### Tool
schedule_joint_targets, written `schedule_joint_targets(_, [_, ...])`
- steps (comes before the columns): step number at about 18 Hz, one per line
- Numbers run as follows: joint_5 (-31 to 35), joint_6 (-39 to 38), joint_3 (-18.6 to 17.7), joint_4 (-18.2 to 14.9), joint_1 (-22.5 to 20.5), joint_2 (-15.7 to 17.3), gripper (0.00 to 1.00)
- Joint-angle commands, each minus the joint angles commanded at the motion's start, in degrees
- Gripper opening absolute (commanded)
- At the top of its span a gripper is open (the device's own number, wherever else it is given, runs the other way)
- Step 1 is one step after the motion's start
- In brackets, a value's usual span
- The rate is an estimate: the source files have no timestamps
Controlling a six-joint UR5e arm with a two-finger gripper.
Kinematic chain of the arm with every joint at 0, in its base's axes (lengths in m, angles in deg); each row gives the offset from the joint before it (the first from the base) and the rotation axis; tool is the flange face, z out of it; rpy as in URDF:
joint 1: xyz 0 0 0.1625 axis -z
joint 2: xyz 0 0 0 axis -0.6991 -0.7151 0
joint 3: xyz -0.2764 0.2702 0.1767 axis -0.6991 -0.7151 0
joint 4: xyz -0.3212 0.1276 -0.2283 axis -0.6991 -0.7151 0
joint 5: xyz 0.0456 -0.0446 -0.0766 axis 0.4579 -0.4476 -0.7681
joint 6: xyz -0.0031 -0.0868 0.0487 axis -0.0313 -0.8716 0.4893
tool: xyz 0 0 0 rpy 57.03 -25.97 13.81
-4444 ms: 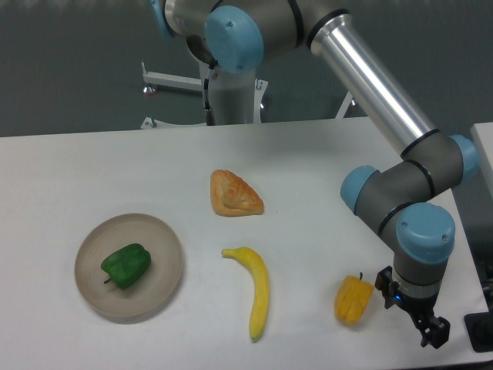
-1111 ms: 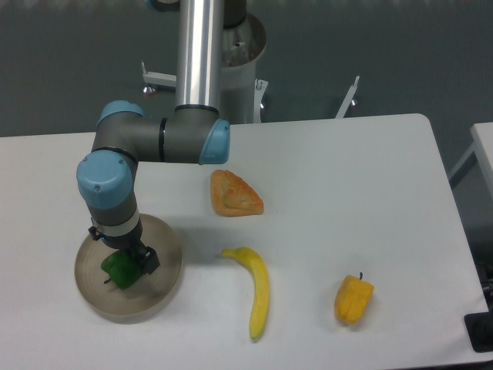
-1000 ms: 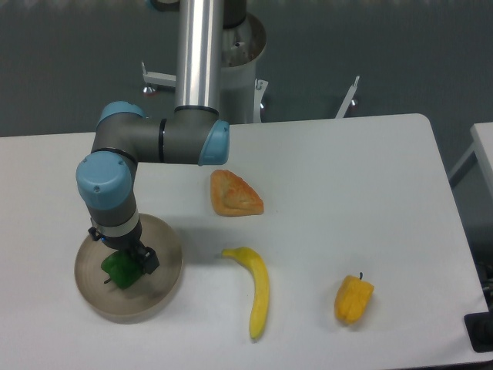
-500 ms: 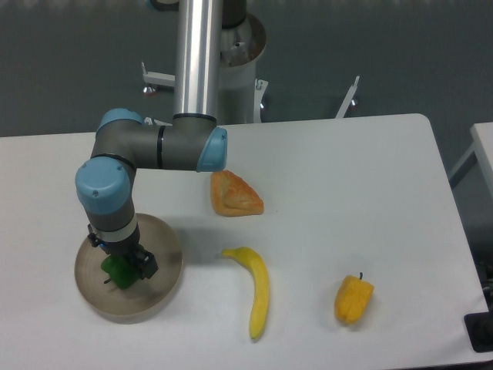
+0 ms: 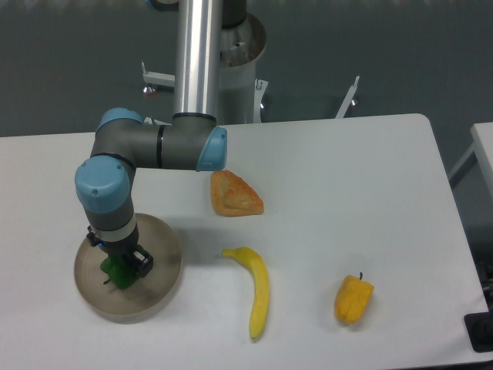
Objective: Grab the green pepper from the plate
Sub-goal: 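Lower the gripper onto the green pepper and close it, then lift the green pepper off the plate and carry it toward the banana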
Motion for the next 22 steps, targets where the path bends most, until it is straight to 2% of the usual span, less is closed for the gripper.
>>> schedule_joint_targets(3, [0.1, 0.4, 0.5, -0.4, -0.2, 0.3, 0.42])
schedule_joint_targets(6, [0.4, 3.6, 0.7, -0.8, -1.3, 2.7, 0.42])
schedule_joint_targets(9, [0.9, 8.9, 1.0, -3.7, -6.0, 4.7, 0.42])
schedule_joint_targets(13, [1.1, 17.2, 4.6, -9.4, -12.2, 5.8, 0.42])
schedule_joint_targets(18, [1.4, 26.3, 7.8, -9.7, -20.7, 5.6, 0.42])
schedule_joint_targets(22, [1.8, 34.9, 7.6, -9.7, -26.2, 5.1, 0.42])
